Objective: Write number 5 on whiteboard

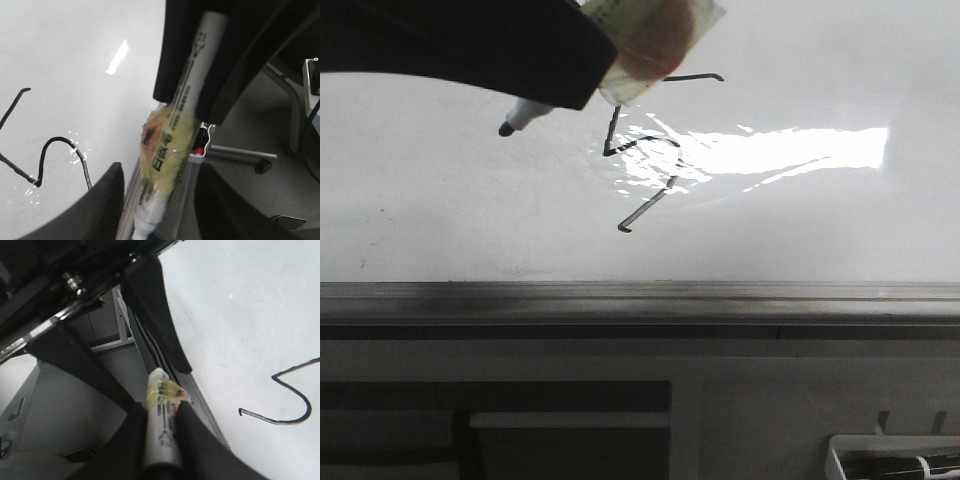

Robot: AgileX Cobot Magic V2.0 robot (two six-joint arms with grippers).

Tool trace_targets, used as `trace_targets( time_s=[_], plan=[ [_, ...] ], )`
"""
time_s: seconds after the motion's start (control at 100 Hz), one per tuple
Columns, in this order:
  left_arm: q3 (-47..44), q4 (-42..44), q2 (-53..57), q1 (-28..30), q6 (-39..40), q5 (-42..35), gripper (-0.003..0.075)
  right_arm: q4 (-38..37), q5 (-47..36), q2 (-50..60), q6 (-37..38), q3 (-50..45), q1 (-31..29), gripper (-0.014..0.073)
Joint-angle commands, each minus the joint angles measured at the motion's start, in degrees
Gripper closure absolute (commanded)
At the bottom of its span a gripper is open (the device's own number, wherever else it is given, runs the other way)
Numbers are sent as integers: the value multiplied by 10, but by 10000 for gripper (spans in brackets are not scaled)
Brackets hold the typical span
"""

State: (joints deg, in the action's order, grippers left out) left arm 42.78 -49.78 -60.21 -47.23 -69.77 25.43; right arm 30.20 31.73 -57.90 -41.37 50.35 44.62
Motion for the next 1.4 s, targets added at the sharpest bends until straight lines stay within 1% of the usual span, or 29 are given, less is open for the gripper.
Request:
trace_targets(
  time_s=[0.0, 0.06, 0.09, 0.22, 0.29, 0.36, 0.41, 0.44, 0.5, 0.59, 0.69, 0.7, 0.76, 0.83, 1.06, 1.22, 1.39],
  plan=[
    [19, -21, 7, -3, 7, -17, 553, 18, -29, 6, 1, 19, -2, 635],
    [19, -21, 7, -3, 7, -15, 615, 20, -29, 6, 1, 19, -2, 635],
    [19, -21, 7, -3, 7, -11, 631, 22, -29, 6, 1, 19, -2, 635],
    [19, -20, 6, -3, 7, 2, 634, 31, -29, 6, 1, 19, -2, 635],
    [19, -19, 6, -3, 7, 3, 596, 34, -29, 6, 1, 19, -2, 635],
    [19, -19, 6, -3, 7, 1, 514, 35, -29, 6, 1, 19, -2, 635],
    [19, -19, 6, -3, 7, -2, 440, 35, -29, 6, 1, 19, -2, 635],
    [19, -19, 6, -3, 7, -4, 413, 35, -29, 6, 1, 19, -2, 635],
    [19, -19, 6, -3, 7, -4, 399, 37, -29, 6, 1, 19, -2, 635],
    [19, -19, 6, -3, 7, -4, 429, 39, -29, 6, 1, 19, -2, 635],
    [19, -19, 6, -3, 7, -4, 500, 40, -29, 6, 1, 19, -2, 635],
    [19, -19, 6, -3, 7, -4, 517, 40, -29, 6, 1, 19, -2, 635],
    [19, -19, 6, -3, 7, -4, 563, 43, -29, 6, 1, 19, -2, 635],
    [18, -18, 6, -3, 7, -3, 604, 51, -29, 6, 1, 19, -2, 635],
    [18, -17, 6, -3, 7, -1, 645, 60, -29, 6, 1, 19, -2, 635],
    [18, -16, 6, -3, 7, -1, 739, 65, -28, 6, 0, 19, -2, 635],
    [18, -16, 6, -3, 7, -1, 741, 65, -28, 6, -1, 19, -2, 635]
  ],
)
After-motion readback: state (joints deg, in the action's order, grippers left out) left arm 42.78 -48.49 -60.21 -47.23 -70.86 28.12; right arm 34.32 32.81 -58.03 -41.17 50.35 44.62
